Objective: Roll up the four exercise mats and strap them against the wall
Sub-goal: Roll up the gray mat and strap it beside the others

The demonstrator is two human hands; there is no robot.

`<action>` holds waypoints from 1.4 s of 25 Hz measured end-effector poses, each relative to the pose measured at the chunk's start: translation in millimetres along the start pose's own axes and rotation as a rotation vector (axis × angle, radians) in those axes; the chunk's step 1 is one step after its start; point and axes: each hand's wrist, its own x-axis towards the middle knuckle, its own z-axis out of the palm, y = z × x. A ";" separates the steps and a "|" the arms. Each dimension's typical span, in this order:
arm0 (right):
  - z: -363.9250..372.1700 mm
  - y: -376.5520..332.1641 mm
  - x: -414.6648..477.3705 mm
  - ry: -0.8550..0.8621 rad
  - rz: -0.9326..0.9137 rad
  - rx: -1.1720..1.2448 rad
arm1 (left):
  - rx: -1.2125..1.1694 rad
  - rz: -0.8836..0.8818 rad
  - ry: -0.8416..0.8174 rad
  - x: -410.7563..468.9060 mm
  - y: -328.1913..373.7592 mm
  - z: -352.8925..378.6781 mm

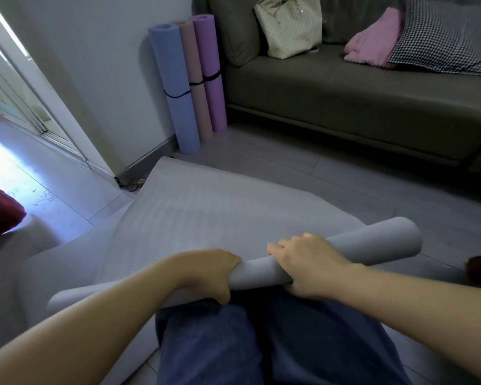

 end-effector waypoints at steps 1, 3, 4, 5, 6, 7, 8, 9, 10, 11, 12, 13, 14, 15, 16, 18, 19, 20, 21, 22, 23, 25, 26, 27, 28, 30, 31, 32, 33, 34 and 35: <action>0.6 2.0 2.9 0.009 0.016 0.023 | -0.004 0.004 0.007 -0.6 1.1 -2.6; -4.4 10.9 6.7 -0.013 0.066 0.077 | 0.076 -0.028 0.155 -6.4 4.4 -0.3; -8.6 16.2 6.7 -0.033 0.085 0.105 | 0.195 -0.039 0.290 -9.4 5.7 4.8; -11.5 21.3 5.2 -0.056 0.099 0.132 | 0.315 -0.053 0.408 -12.5 7.3 11.2; -13.0 25.7 3.3 -0.085 0.107 0.155 | 0.399 -0.066 0.487 -15.0 9.0 16.7; -13.3 28.1 2.2 -0.116 0.105 0.171 | 0.433 -0.072 0.512 -16.2 9.9 21.2; -14.0 28.5 2.1 -0.149 0.100 0.183 | 0.423 -0.061 0.497 -14.8 8.9 24.1; -14.7 28.4 2.8 -0.180 0.094 0.196 | 0.390 -0.046 0.455 -13.6 8.0 22.7; -14.2 28.5 3.8 -0.209 0.094 0.213 | 0.355 -0.033 0.402 -11.4 6.2 18.6; -12.2 30.1 4.4 -0.227 0.100 0.235 | 0.324 -0.018 0.343 -8.7 3.5 11.9; -10.5 32.9 3.0 -0.234 0.112 0.254 | 0.291 -0.001 0.283 -6.0 1.2 4.1; -9.0 37.2 -0.2 -0.234 0.122 0.255 | 0.248 0.013 0.207 -3.5 0.0 -3.0; -7.6 42.2 -4.7 -0.240 0.131 0.229 | 0.197 0.023 0.125 -0.1 0.1 -8.1; -6.3 46.0 -8.8 -0.258 0.138 0.196 | 0.146 0.037 0.052 3.9 0.5 -9.9; -4.8 49.1 -11.6 -0.286 0.143 0.172 | 0.108 0.053 -0.004 8.6 1.4 -10.5; -2.6 55.7 -10.8 -0.358 0.119 0.171 | 0.088 0.063 -0.066 14.8 5.5 -12.2; -1.6 60.0 -7.5 -0.397 0.108 0.207 | 0.099 0.047 -0.055 15.8 6.8 -11.2; -0.7 64.9 -3.3 -0.425 0.109 0.263 | 0.118 0.025 0.001 14.8 8.2 -9.0; 0.4 69.4 -0.1 -0.447 0.115 0.324 | 0.162 0.003 0.099 11.0 9.5 -3.4; 2.2 72.0 2.1 -0.460 0.117 0.373 | 0.237 -0.008 0.241 6.3 10.1 6.1; 5.1 72.5 3.3 -0.467 0.117 0.408 | 0.341 -0.006 0.406 3.2 9.8 18.0; 11.3 68.6 1.2 -0.455 0.126 0.426 | 0.457 -0.023 0.560 -1.2 12.2 39.2; 12.0 64.6 -2.0 -0.437 0.139 0.411 | 0.451 -0.042 0.568 -2.2 12.2 44.2; 10.6 59.4 -6.3 -0.403 0.155 0.382 | 0.432 -0.058 0.517 -2.5 11.6 44.7; 8.2 54.6 -10.0 -0.348 0.177 0.326 | 0.405 -0.054 0.487 -1.5 9.4 39.6; 3.9 40.4 -16.2 -0.172 0.199 0.169 | 0.310 -0.027 0.442 2.3 2.9 30.1; 3.7 30.2 -17.2 -0.072 0.186 0.120 | 0.254 -0.026 0.414 3.4 0.8 24.0; 5.0 18.2 -16.4 0.012 0.158 0.098 | 0.198 -0.027 0.370 5.2 -1.2 18.0; 8.0 6.8 -12.9 0.065 0.124 0.079 | 0.147 -0.024 0.302 6.1 -1.6 13.2; 11.6 -0.9 -7.4 0.094 0.090 0.055 | 0.096 -0.017 0.229 6.0 -0.8 8.9; 13.8 -2.1 -1.4 0.118 0.077 0.042 | 0.045 -0.009 0.166 6.3 0.1 3.2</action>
